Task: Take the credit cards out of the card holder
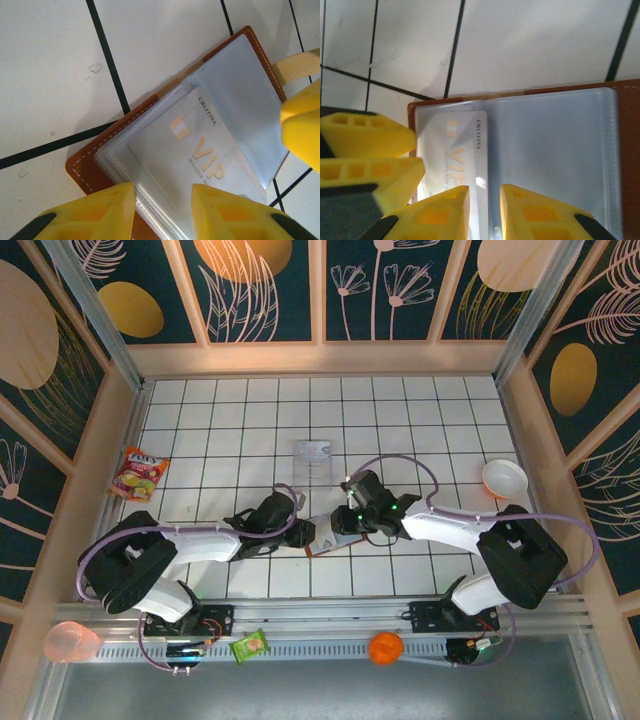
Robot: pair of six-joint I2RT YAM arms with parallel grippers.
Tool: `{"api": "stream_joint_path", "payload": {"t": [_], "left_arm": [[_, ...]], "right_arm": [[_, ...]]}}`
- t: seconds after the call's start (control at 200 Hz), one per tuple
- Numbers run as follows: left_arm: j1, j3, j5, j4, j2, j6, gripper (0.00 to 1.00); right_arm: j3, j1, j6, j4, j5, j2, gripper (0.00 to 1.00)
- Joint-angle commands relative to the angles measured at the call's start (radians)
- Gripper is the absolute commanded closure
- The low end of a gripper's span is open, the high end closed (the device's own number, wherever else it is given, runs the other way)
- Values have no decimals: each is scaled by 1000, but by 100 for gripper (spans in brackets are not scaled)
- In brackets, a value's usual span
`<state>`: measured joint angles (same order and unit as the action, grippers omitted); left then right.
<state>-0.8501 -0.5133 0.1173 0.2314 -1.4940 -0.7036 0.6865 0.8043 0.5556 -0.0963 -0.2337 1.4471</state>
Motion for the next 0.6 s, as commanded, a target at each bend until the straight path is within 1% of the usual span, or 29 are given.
{"api": "stream_joint_path", "payload": {"t": [0.0,0.2,0.325,0.45,0.596], "left_arm": [[-3,-15,-47,-64,-31,13,70],[-4,7,-46,-70,-40,14,72],[-3,15,-45,-72,-35,18,72],[-3,21,-45,-69,-33,16,72],[-4,25,-42,-58,-36,13,73]], "right_arm": [[22,-19,-51,20,-77,23,76],[17,-45,-34,51,-114,71,74],[-10,-77,6,113,-175,89,73],[-23,-88,44,160,-220,99,73],[-18,-87,58,159,-223,117,73]]}}
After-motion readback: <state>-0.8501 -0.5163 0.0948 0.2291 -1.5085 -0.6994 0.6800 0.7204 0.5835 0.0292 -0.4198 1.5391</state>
